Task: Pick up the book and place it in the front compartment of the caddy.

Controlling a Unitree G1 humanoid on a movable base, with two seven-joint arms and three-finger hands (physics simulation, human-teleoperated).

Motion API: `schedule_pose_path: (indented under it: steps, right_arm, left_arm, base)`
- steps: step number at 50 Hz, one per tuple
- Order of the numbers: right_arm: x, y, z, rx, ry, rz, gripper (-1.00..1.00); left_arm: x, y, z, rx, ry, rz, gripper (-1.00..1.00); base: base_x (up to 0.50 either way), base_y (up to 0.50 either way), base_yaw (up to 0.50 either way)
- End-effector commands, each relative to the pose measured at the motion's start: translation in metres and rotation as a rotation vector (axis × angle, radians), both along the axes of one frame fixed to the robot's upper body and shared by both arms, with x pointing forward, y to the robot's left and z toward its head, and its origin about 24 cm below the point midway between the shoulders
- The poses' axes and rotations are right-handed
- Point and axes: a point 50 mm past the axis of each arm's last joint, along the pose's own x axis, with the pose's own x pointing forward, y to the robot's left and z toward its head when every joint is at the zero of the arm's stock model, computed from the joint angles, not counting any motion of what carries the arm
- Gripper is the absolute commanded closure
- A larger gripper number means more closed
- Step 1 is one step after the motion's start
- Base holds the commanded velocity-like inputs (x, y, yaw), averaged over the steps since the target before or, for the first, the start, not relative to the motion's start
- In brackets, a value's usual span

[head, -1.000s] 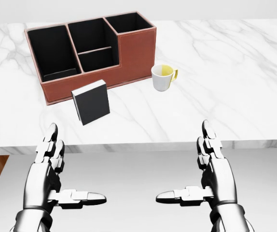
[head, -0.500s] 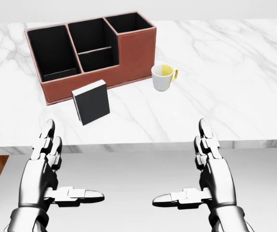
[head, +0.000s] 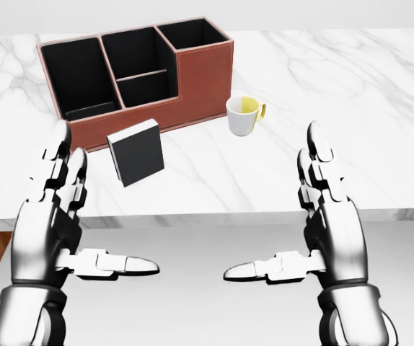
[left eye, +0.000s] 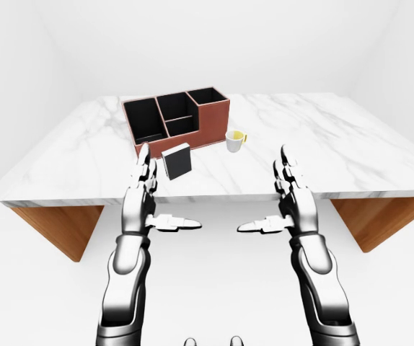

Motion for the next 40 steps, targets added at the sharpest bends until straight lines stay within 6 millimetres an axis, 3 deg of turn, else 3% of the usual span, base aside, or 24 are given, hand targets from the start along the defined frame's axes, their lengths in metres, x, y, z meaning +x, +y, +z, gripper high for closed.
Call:
schedule_pose_path:
  steps: [1, 24, 31, 37, 40]
  right_arm:
    - [0.0, 0.001, 0.029, -0.023, -0.128, 0.002, -1.0]
    - [0.016, -0.01, 0.072, -0.113, -0.29, -0.006, -1.0]
    - [0.014, -0.008, 0.066, -0.114, -0.267, 0.035, -1.0]
    - [0.016, -0.012, 0.06, -0.114, -0.238, 0.029, -1.0]
    - [0.017, -0.016, 0.062, -0.098, -0.242, 0.026, -1.0]
  left_arm:
    - [-0.001, -0.003, 0.029, 0.009, -0.127, -0.019, -1.0]
    - [-0.001, 0.005, 0.067, 0.03, -0.286, -0.006, -1.0]
    - [0.0, 0.011, 0.057, 0.043, -0.241, 0.01, -1.0]
    - [-0.011, 0.017, 0.083, 0.037, -0.366, 0.028, -1.0]
    - [-0.012, 0.016, 0.087, 0.034, -0.386, 0.026, -1.0]
  base:
    - [0.0, 0.0, 0.0]
    - [0.0, 0.0, 0.0]
    - [0.0, 0.0, 0.0]
    - [0.0, 0.0, 0.0]
    - [0.0, 0.0, 0.0]
